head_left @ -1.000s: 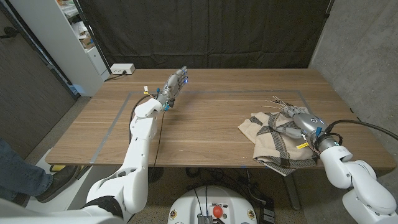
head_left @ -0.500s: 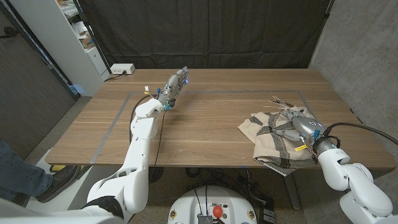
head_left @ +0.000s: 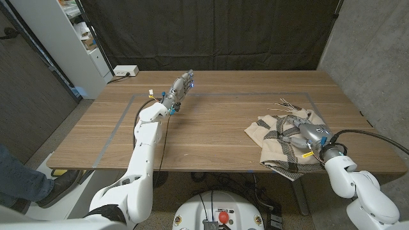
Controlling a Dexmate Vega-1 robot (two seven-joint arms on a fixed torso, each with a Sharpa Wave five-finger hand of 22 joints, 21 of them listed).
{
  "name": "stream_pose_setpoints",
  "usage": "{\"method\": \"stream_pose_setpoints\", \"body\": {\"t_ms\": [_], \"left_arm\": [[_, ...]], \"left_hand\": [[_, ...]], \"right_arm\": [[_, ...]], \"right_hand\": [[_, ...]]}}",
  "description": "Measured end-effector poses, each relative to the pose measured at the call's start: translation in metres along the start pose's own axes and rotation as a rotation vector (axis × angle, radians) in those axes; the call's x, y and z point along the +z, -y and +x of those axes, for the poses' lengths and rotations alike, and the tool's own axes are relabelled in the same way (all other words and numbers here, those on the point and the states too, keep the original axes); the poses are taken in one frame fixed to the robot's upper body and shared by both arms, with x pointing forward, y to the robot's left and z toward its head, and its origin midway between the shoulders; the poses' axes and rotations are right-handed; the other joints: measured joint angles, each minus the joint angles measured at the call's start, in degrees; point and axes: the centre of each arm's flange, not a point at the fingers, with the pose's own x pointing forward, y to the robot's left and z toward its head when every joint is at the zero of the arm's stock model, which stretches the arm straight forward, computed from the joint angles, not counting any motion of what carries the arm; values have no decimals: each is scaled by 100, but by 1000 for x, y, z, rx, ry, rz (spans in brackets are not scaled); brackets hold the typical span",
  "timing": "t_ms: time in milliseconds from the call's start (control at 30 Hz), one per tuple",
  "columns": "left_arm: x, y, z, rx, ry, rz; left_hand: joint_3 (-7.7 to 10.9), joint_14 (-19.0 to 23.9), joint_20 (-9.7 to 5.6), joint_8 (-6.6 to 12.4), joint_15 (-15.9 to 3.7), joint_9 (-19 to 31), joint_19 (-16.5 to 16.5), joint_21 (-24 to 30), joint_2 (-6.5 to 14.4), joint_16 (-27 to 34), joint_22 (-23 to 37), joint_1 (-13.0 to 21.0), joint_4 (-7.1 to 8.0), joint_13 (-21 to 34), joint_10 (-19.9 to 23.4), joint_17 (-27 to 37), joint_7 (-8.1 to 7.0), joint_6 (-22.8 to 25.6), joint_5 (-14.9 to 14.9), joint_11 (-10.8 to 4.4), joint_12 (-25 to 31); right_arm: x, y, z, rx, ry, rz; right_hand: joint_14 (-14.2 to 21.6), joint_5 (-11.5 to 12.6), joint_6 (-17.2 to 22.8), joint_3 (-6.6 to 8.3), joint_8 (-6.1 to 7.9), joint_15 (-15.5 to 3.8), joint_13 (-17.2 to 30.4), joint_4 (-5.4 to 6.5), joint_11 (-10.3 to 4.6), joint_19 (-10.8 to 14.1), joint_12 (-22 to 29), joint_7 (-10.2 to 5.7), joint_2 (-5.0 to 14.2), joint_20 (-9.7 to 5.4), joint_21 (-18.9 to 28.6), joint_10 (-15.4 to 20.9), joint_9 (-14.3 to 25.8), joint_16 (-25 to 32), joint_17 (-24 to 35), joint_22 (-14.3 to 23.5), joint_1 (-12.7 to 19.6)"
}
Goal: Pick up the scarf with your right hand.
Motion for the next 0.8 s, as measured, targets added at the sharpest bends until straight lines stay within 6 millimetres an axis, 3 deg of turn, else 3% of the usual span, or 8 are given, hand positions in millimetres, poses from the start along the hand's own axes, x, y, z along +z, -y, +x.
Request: {"method": "stream_pose_setpoints", "body": {"t_ms": [33, 600, 800], "left_arm": [[-2, 0, 0, 2, -9, -5], [-4, 3, -1, 5, -11, -9], [-6, 4, 0, 4, -15, -13]], "left_hand": [[0, 0, 0, 0, 0, 0, 0, 0, 0, 0, 0, 0, 0, 0, 0, 0, 0, 0, 0, 0, 0], [0, 0, -1, 0, 0, 0, -1, 0, 0, 0, 0, 0, 0, 0, 0, 0, 0, 0, 0, 0, 0], [0, 0, -2, 0, 0, 0, -1, 0, 0, 0, 0, 0, 0, 0, 0, 0, 0, 0, 0, 0, 0]], "right_arm": [[0, -13, 1, 29, 1, 4], [-4, -20, 4, 67, -17, -1], [-6, -22, 5, 81, -27, -3]], "right_hand": [[0, 0, 0, 0, 0, 0, 0, 0, 0, 0, 0, 0, 0, 0, 0, 0, 0, 0, 0, 0, 0], [44, 43, -21, 4, 45, 87, -13, -4, 106, 33, 45, -20, 45, -32, -1, -18, 0, 6, 0, -4, 121], [287, 77, -21, 64, 80, 93, -13, -63, 111, 484, 90, -20, 84, -81, 91, 37, 0, 111, 0, 12, 378]]}}
